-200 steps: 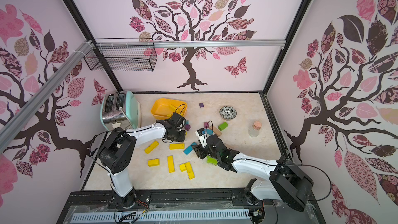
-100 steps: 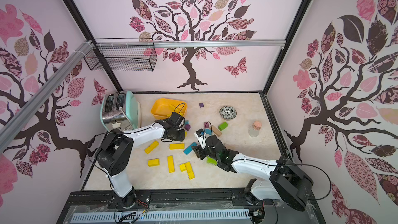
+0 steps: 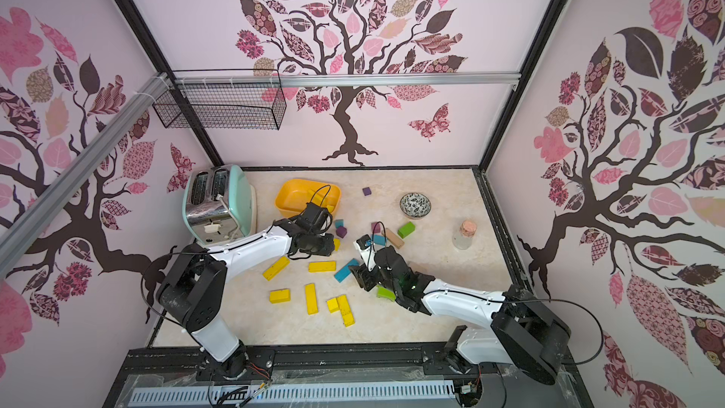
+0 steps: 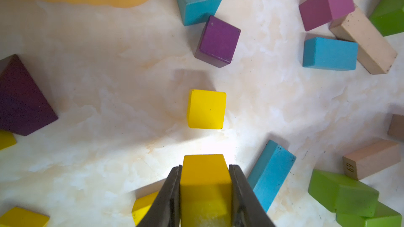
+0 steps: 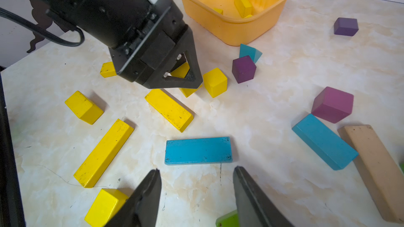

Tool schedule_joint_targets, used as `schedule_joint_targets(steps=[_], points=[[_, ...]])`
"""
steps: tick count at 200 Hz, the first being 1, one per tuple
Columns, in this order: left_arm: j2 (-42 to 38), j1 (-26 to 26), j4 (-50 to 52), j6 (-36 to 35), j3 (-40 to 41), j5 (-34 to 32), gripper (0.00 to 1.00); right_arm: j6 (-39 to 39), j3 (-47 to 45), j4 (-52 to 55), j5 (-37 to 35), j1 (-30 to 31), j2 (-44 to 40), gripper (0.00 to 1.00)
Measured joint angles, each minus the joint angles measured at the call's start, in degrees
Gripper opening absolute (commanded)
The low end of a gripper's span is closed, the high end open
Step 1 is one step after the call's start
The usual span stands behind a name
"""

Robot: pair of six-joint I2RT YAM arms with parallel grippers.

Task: Pick out the yellow building blocks
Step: Pick up the building block from the center of the board, then place the building block in the storage box.

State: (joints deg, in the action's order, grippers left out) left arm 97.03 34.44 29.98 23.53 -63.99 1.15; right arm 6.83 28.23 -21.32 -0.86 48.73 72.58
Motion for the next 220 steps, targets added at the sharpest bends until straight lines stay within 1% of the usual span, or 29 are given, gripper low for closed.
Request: schedule_joint_targets(steps=[47, 94, 146, 182, 220], points=[[-4.44, -0.9, 1.16, 0.22, 0.48, 0.0, 0.1, -0.2, 0.0, -0.35, 0.02, 0.0, 0.28, 0.58], [-7.15, -3.98, 1.86, 0.17, 0.98, 0.66, 0.09, -0.2, 0.0, -0.39, 0.04, 0.0, 0.37, 0.57], [-7.52, -8.04, 2.05, -1.22, 0.83, 0.61, 0.09, -0.24, 0.0, -0.52, 0.07, 0.0, 1.25, 0.57], [-7.52, -9.68, 2.25, -2.89, -1.75, 0.52, 0.08, -0.35, 0.46, -0.46, 0.87, 0.0, 2.95, 0.57], [-7.28, -13.79, 0.81, -2.84, -3.1, 3.67, 0.08, -0.46, 3.21, 0.5, 1.38, 0.0, 4.81, 0.57]])
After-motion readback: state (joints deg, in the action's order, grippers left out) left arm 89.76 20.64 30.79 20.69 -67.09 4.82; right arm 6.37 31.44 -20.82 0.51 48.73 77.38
